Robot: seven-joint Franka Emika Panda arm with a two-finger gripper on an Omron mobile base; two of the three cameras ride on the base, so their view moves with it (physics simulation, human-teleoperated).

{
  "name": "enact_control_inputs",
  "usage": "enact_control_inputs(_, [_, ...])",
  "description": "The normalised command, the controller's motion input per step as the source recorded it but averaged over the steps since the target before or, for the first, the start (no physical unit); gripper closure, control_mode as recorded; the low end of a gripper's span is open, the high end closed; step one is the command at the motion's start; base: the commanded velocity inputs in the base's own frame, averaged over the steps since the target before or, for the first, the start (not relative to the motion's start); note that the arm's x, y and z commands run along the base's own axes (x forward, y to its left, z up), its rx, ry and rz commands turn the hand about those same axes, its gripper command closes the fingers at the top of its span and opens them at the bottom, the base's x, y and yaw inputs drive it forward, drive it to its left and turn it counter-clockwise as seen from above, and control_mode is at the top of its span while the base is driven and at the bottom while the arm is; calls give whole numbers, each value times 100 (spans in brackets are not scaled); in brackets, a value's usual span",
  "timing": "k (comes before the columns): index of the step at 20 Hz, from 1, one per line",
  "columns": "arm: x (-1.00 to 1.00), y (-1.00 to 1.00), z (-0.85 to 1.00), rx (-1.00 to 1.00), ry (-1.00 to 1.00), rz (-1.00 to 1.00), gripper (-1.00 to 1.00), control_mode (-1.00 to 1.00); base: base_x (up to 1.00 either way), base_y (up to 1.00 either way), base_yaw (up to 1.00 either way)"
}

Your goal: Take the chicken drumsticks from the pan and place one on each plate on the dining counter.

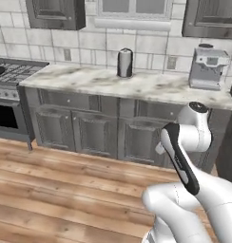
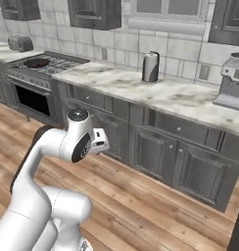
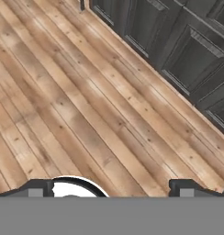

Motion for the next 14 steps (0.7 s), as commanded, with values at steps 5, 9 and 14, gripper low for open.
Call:
enact_control_inputs(5, [0,0,0,0,0,0,-100,100,100,45,32])
enact_control_inputs(9, [0,0,0,0,0,0,-100,100,100,74,2])
enact_control_inputs(14, [0,0,0,0,0,0,-100,100,100,97,-8])
